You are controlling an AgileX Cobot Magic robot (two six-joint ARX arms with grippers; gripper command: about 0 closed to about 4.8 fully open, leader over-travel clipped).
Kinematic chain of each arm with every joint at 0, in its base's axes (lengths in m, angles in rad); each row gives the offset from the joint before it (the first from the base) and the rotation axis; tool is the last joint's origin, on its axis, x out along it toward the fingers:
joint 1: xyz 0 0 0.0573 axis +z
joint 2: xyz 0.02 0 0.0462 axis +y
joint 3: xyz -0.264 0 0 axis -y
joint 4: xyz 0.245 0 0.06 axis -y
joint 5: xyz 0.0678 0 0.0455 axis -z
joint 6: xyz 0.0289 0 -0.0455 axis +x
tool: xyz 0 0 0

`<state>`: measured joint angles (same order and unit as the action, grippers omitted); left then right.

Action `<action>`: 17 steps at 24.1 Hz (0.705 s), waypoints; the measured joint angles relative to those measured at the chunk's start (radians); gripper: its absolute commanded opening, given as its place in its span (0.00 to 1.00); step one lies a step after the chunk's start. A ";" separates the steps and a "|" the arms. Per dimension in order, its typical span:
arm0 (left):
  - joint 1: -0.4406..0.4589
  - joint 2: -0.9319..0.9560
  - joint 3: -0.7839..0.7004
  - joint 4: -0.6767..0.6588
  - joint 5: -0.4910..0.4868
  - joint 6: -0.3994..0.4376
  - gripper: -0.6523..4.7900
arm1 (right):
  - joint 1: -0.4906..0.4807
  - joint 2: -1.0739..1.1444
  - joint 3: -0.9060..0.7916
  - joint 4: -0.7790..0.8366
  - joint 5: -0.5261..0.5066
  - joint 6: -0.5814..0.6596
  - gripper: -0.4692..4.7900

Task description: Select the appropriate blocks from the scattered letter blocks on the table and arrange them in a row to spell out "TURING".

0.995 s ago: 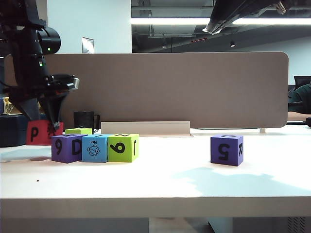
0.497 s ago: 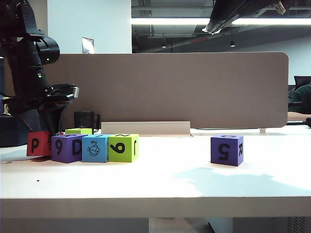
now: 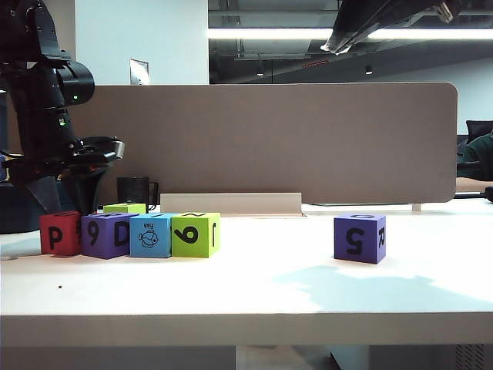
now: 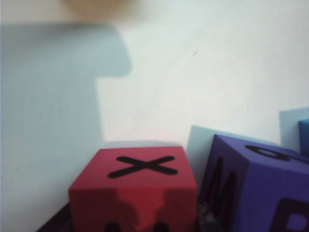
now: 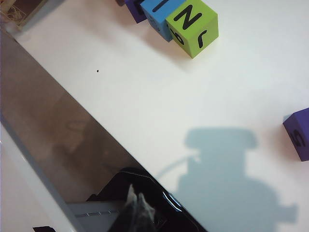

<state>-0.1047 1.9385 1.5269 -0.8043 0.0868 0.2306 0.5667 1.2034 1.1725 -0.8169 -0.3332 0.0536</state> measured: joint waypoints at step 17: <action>0.000 -0.001 0.169 0.016 0.000 -0.048 0.77 | 0.000 0.000 0.000 0.000 0.000 0.000 0.09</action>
<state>-0.1051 1.9373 1.6962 -0.7883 0.0872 0.1825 0.5667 1.2030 1.1725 -0.8173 -0.3332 0.0536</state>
